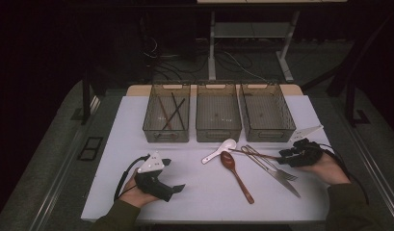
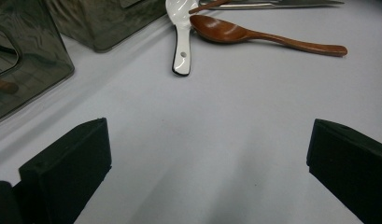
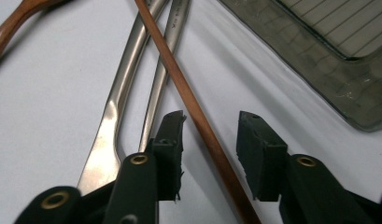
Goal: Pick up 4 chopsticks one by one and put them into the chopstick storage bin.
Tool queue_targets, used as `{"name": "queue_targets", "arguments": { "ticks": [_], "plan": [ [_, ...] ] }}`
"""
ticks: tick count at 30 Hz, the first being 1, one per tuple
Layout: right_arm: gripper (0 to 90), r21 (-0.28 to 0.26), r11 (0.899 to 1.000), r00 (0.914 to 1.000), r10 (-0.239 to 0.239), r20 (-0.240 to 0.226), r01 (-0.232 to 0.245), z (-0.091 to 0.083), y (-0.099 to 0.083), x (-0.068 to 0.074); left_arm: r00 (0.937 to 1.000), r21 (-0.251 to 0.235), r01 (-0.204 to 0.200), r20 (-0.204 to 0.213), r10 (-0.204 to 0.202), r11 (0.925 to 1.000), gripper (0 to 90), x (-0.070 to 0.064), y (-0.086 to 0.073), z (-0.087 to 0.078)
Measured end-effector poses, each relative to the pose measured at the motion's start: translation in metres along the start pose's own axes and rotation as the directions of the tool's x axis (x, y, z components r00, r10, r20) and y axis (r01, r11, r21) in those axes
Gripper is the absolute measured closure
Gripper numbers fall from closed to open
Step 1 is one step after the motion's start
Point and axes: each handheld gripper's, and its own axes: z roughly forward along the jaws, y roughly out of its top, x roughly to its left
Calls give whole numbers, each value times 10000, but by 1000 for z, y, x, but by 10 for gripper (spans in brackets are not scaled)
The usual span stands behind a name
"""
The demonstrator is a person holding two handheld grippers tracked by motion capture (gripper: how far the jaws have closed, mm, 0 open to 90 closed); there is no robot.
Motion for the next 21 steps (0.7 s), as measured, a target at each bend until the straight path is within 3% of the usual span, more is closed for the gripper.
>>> {"name": "queue_targets", "arguments": {
  "ticks": [14,21],
  "plan": [
    [718,279,9985,9987,-469,181,464,2,-1,3,10000,92,0,40,0,10000,0,0,0,1],
    [750,298,9976,9981,-616,-45,617,3,-1,5,10000,124,27,64,-27,9999,0,-1,0,1]
  ]
}}
